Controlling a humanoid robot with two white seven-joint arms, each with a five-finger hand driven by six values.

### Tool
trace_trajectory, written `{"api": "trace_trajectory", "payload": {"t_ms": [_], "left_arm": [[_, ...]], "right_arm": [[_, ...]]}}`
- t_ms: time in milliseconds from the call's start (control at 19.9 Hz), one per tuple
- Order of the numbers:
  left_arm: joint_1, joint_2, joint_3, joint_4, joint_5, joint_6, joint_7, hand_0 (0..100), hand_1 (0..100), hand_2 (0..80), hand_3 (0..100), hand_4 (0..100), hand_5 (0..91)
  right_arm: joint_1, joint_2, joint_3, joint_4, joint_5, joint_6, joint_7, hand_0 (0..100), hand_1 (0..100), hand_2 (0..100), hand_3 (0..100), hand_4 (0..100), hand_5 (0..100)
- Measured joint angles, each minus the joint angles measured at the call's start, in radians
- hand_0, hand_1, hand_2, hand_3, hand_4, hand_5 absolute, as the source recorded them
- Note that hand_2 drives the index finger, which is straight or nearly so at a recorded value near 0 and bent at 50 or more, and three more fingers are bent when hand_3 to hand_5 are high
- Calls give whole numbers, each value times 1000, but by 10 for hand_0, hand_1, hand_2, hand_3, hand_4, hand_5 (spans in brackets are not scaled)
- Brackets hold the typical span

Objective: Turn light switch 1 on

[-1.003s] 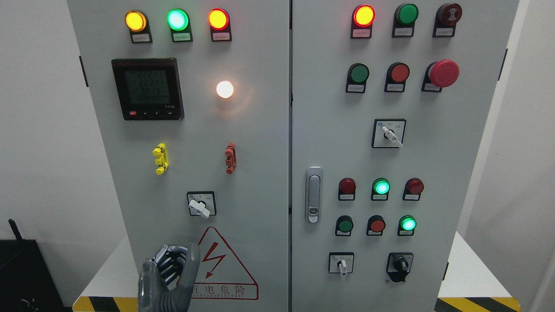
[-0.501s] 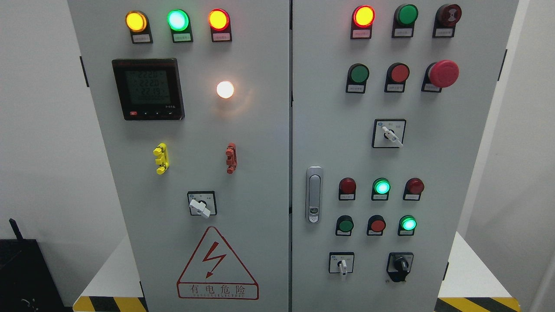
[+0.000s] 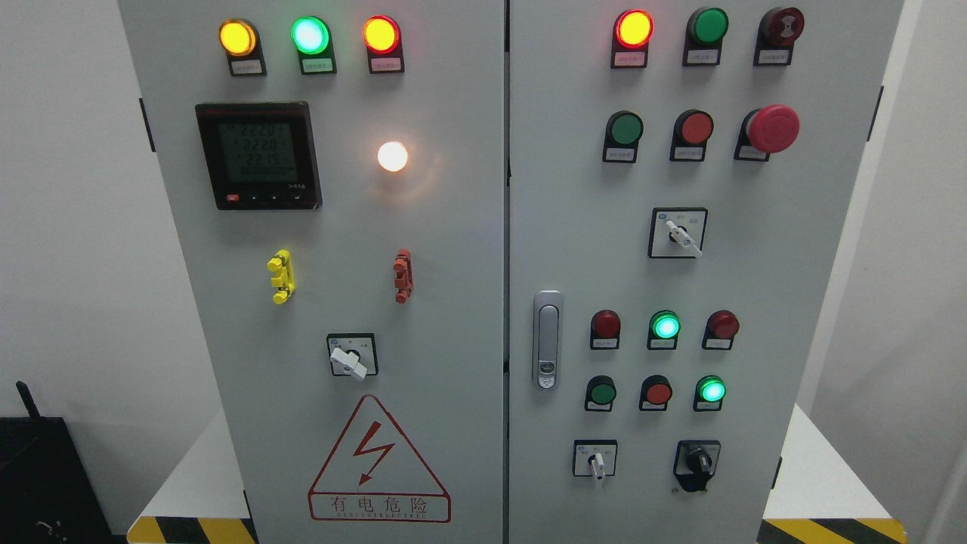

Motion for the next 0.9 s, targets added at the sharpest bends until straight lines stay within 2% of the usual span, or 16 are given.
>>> {"api": "trace_trajectory", "payload": {"t_ms": [150,301,501,602,903], "left_arm": [[-9,4,-42,143,-22,111,39,462,222,0,0,0,0],[-20,-4,-77,250,-31,147,86,426,121,0,0,0,0],[-45,-21,-110,355,-37,163,154,385,88,0,0,0,0],[-55,-30,-123,395,-40,172,168,374,82,0,0,0,0],[-76,-50,-150,480,-44,200,170,363,77,0,0,0,0]], "right_arm": [[0,0,0,0,0,0,0,307,0,0,0,0,0],[0,0,0,0,0,0,0,307,0,0,0,0,0],[0,0,0,0,0,0,0,308,0,0,0,0,0],[0,0,0,0,0,0,0,307,0,0,0,0,0],[0,0,0,0,0,0,0,308,0,0,0,0,0]]}}
